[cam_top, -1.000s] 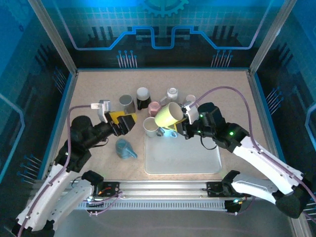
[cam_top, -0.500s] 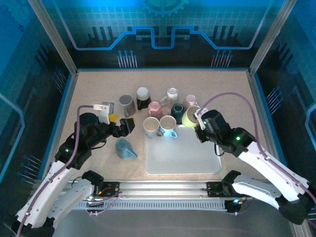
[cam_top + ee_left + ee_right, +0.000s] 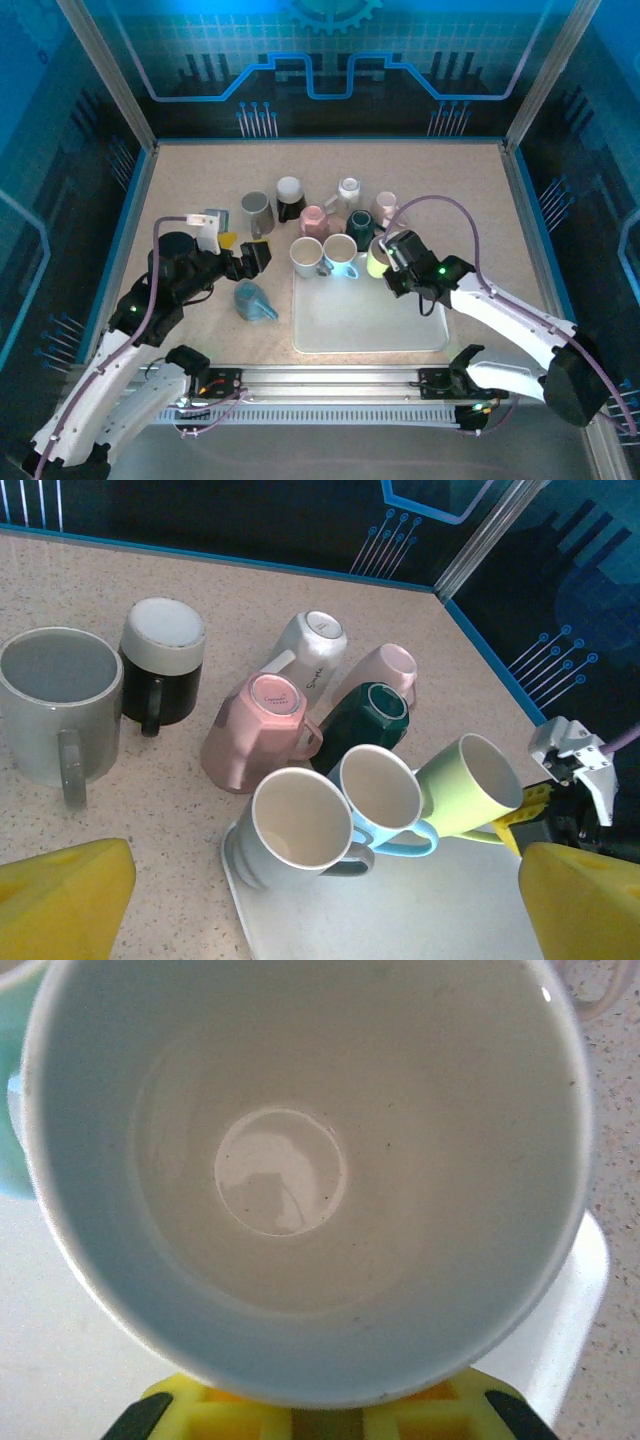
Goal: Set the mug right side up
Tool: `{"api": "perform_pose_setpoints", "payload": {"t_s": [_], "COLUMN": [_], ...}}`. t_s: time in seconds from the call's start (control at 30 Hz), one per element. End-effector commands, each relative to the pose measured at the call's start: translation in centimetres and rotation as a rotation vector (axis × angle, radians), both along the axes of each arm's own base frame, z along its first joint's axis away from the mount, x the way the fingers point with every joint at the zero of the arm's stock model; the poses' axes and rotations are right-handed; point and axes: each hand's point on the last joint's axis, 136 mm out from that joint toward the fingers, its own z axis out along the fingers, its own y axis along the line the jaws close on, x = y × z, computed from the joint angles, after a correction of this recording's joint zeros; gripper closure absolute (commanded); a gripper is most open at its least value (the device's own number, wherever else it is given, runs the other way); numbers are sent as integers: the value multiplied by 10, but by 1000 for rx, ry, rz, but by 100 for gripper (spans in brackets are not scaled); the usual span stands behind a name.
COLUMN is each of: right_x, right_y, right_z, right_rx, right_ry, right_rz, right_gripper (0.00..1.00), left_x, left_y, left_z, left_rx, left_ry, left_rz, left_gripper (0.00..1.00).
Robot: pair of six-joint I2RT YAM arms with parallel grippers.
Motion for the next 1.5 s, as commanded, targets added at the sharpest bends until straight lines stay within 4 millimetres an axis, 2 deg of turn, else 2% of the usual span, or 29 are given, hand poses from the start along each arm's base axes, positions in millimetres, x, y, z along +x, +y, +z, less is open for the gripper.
{"api": "perform_pose_setpoints", "payload": {"t_s": [0.0,0.67,0.77,0.87,1.1,1.23,1.47], "right_x": [21,26,27,27,25,22,18], "right_y": [17,34,33,31,24,20,14], "right_z": [12,-13,-14,-11,9,27,80], "right_rx": [96,28,23,21,36,71,157], "right_ry": [-83,-24,-23,-36,-81,-116,-225], "right_rz": [-16,24,22,10,-20,-37,-59], "right_gripper": [100,91,87,78,58,46,43], "left_x": [-1,-3,-3,-3,-2,0,7], "left_y": [-2,-5,-5,-6,-6,-5,-3], "left_z": [-2,-4,-4,-4,-6,-8,-14], "left_rx": [12,20,20,20,23,27,39], "left_ry": [-21,-22,-23,-23,-16,-7,37], "left_rz": [-19,-34,-33,-33,-30,-24,9], "left_gripper": [1,1,1,1,1,1,1]}}
